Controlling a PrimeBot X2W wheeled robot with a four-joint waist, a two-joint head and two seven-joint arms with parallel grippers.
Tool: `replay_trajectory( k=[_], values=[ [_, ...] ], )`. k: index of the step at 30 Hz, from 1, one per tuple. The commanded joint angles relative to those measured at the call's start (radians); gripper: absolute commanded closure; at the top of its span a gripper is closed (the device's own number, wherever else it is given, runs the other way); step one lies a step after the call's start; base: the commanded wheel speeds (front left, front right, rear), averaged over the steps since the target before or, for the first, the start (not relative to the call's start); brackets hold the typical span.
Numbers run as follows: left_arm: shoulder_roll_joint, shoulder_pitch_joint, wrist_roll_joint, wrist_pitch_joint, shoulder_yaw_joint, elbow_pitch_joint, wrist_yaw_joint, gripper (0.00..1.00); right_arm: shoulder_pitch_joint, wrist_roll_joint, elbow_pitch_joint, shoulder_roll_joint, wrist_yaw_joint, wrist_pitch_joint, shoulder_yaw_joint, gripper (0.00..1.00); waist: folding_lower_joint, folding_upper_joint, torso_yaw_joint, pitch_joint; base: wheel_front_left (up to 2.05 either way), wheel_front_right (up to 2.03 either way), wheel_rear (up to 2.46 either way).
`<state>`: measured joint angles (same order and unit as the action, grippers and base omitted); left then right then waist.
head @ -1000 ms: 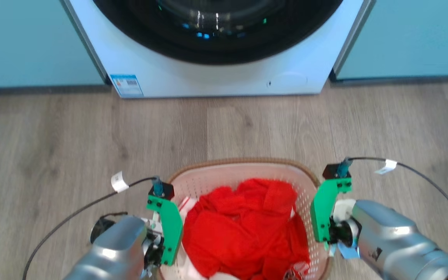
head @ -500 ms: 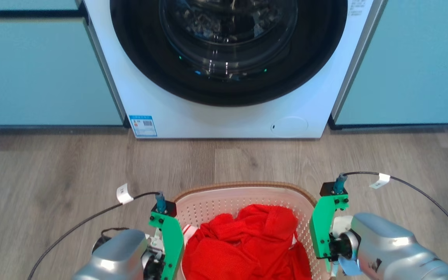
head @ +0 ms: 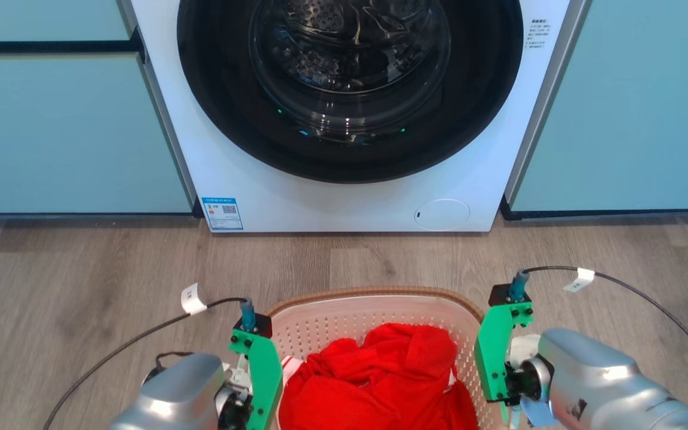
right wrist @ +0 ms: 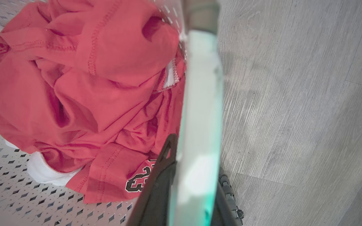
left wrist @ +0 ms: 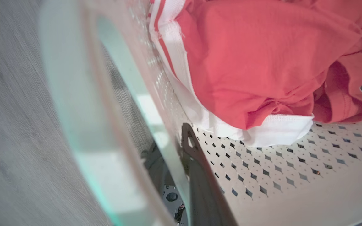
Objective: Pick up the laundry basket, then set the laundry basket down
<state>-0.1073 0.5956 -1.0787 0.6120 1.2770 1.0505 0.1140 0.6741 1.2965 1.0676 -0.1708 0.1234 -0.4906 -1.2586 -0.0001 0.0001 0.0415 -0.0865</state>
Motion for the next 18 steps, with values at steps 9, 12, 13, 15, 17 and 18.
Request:
replay_trajectory(
  k=[9,12,13,15,17,18],
  values=[
    [-0.008,0.040,-0.005,0.020,0.002,-0.043,0.017,1.00,0.037,0.015,-0.034,0.001,0.007,0.008,-0.002,1.00,0.0001,-0.0001,0.008,-0.020,0.00,0.00,0.00],
    [-0.008,0.037,-0.008,0.023,0.002,-0.043,0.017,1.00,0.033,0.018,-0.033,0.001,0.007,0.006,-0.004,1.00,0.0001,-0.0001,0.008,-0.024,0.00,0.00,0.00],
    [-0.008,0.036,-0.009,0.024,0.002,-0.042,0.017,1.00,0.032,0.018,-0.033,0.001,0.007,0.006,-0.004,1.00,0.0001,-0.0001,0.007,-0.025,0.00,0.00,0.00],
    [-0.009,0.033,-0.012,0.027,0.003,-0.044,0.017,1.00,0.031,0.019,-0.032,0.002,0.007,0.007,-0.006,1.00,0.0001,-0.0001,0.005,-0.027,0.00,0.00,0.00],
    [-0.009,0.034,-0.019,0.032,0.003,-0.047,0.017,1.00,0.032,0.021,-0.031,0.002,0.007,0.008,-0.006,1.00,0.0001,-0.0001,0.005,-0.027,0.00,0.00,0.00],
    [-0.010,0.035,-0.022,0.033,0.003,-0.048,0.017,1.00,0.032,0.022,-0.030,0.003,0.007,0.009,-0.007,1.00,0.0001,-0.0001,0.004,-0.027,0.00,0.00,0.00]
  ],
)
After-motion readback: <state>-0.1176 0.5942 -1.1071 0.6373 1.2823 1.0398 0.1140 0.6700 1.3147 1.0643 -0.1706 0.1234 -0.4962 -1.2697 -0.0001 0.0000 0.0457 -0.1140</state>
